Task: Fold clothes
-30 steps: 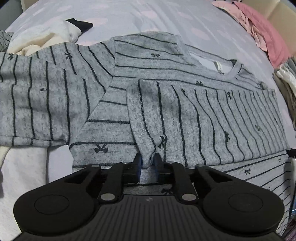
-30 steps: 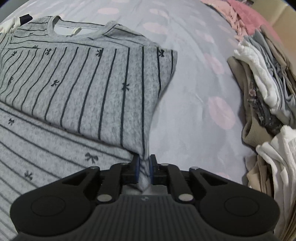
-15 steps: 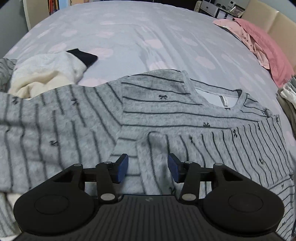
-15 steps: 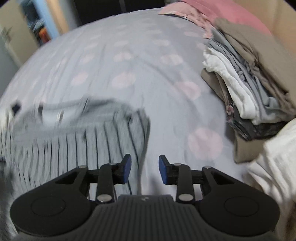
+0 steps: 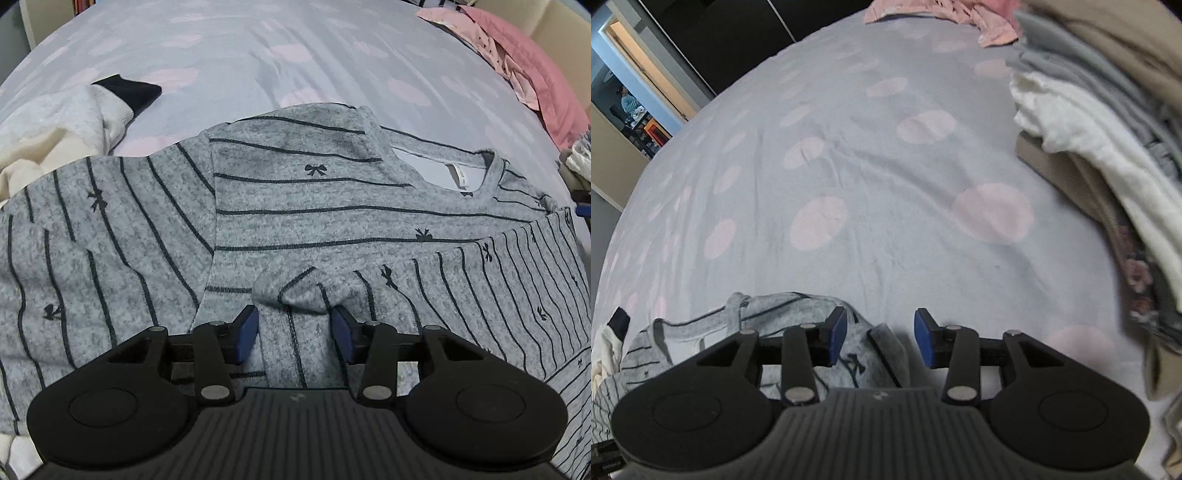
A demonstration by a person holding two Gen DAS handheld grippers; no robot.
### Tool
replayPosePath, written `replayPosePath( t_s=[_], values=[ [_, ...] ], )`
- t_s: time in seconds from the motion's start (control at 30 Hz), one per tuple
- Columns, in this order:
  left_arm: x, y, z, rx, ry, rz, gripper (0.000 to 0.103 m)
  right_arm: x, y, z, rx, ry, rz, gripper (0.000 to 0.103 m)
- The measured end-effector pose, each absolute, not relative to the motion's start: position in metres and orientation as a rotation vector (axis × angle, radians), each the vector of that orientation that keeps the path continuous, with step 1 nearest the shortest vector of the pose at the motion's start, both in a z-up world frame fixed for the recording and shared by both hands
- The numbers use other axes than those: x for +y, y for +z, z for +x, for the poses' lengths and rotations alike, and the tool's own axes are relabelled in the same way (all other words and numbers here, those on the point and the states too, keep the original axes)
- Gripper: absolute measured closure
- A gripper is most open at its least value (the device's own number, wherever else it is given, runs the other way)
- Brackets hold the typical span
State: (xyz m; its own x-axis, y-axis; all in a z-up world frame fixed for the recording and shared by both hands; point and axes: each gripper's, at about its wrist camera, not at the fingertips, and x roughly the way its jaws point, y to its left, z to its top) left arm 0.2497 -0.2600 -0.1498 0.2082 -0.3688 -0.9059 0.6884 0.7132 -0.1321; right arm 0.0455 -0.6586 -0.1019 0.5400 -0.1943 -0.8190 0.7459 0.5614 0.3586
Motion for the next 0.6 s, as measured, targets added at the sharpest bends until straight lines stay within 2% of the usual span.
replayPosePath(
  t_s=[0.1,0.13,0.17,0.23,0.27,0.3,0.6],
  values=[
    [-0.262,-0.15,0.25,1.139,-0.755,0.337,0.062,-0.66,-0.115,0.054,0.855,-0.615,0.804,0.066],
    [-0.263,-0.15,0.25,1.139,-0.756,0.335,0.062,-0.659,-0.117,0.056,0.861,-0.603,0.811,0.085],
    [-0.263,-0.15,0.25,1.138,-0.756,0.333,0.062,-0.658,-0.117,0.056,0.865,-0.597,0.807,0.098],
    [-0.262,-0.149,0.25,1.135,-0.757,0.326,0.07,-0.657,-0.112,0.054,0.858,-0.622,0.769,0.099],
    [-0.261,-0.147,0.251,1.133,-0.764,0.313,0.08,-0.656,-0.109,0.053,0.855,-0.641,0.749,0.099],
    [-0.26,-0.146,0.252,1.131,-0.77,0.301,0.083,-0.658,-0.105,0.051,0.858,-0.69,0.721,0.1],
    [-0.265,-0.145,0.254,1.14,-0.754,0.3,0.085,-0.661,-0.115,0.044,0.895,-0.782,0.617,0.097]
  ],
)
